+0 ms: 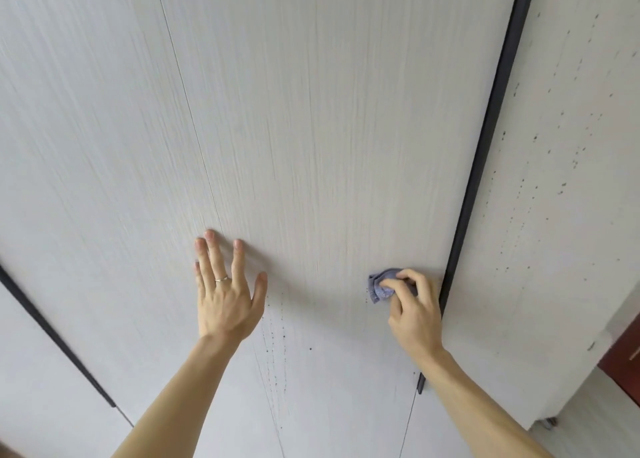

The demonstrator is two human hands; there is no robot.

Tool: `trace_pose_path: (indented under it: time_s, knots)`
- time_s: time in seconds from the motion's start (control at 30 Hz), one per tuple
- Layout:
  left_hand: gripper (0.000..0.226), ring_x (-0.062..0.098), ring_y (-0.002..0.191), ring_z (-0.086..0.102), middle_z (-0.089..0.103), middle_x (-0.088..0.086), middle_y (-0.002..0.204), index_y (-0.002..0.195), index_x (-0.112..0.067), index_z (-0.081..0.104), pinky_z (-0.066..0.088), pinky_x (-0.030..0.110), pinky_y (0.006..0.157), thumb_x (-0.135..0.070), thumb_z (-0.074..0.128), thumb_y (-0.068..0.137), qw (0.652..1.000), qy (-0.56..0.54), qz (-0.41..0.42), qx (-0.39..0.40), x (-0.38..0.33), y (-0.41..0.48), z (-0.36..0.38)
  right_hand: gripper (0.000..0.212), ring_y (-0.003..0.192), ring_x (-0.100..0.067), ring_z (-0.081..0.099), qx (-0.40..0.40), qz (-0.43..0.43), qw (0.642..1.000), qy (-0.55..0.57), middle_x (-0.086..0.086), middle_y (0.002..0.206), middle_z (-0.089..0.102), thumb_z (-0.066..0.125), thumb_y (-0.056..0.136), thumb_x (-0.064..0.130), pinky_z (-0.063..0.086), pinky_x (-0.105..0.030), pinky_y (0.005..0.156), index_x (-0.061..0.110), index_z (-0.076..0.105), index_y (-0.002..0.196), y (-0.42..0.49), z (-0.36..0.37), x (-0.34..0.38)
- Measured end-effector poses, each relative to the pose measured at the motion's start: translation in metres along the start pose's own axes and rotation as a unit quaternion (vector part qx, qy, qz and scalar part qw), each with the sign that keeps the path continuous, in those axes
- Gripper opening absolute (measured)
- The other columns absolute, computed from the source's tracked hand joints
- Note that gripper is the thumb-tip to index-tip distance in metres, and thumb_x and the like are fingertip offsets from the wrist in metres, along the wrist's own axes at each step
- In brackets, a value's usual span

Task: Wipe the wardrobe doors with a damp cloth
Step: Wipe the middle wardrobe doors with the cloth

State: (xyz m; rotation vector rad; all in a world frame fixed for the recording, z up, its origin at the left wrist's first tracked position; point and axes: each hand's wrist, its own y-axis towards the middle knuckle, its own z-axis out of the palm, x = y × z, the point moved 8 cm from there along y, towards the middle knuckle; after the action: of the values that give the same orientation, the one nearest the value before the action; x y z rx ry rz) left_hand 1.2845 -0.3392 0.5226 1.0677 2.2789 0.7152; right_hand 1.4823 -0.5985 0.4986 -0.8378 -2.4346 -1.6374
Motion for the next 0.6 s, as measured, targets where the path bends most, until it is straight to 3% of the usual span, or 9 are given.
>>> trace_pose_path:
  time_s: [0.07,0.23,0.37,0.6]
  knots:
    - [0.076,0.035,0.153,-0.019,-0.024,0.015,0.165,0.161,-0.017,0.006,0.010,0.061,0.122,-0.050,0.036,0.099,1.000,0.001,-0.010,0.006,0.001,-0.002,0.000,0.035,0.091,-0.022,0.056,0.028,-0.033,0.999,0.019,0.001,0.113,0.054,0.045,0.082,0.005,0.049,-0.026,0.068,0.018,0.075,0.096,-0.004,0.018,0.023]
    - [0.086,0.034,0.154,-0.016,-0.023,0.013,0.166,0.161,-0.020,0.004,0.013,0.064,0.120,-0.061,0.036,0.093,0.999,0.033,-0.008,0.019,0.003,-0.004,-0.002,0.037,0.094,-0.023,0.051,0.078,-0.091,0.992,0.032,0.000,0.106,0.060,0.049,0.075,0.001,0.053,-0.032,0.059,0.020,0.075,0.092,-0.008,0.042,0.053]
    - [0.093,0.033,0.154,-0.016,-0.023,0.013,0.166,0.161,-0.021,0.001,0.014,0.065,0.120,-0.068,0.035,0.089,0.998,0.056,-0.006,0.032,0.003,-0.003,-0.005,0.032,0.091,-0.023,0.055,0.075,-0.123,0.990,0.004,0.004,0.105,0.060,0.051,0.076,0.007,0.051,-0.034,0.067,0.022,0.077,0.090,0.004,0.011,0.029]
    - [0.100,0.034,0.153,-0.018,-0.026,0.015,0.164,0.158,-0.025,-0.017,0.012,0.064,0.120,-0.073,0.034,0.086,0.997,0.069,-0.012,0.035,0.000,-0.003,-0.003,0.031,0.098,-0.029,0.059,-0.029,-0.111,0.992,-0.047,-0.007,0.107,0.067,0.051,0.085,0.002,0.050,-0.038,0.081,0.014,0.078,0.092,0.043,-0.049,-0.022]
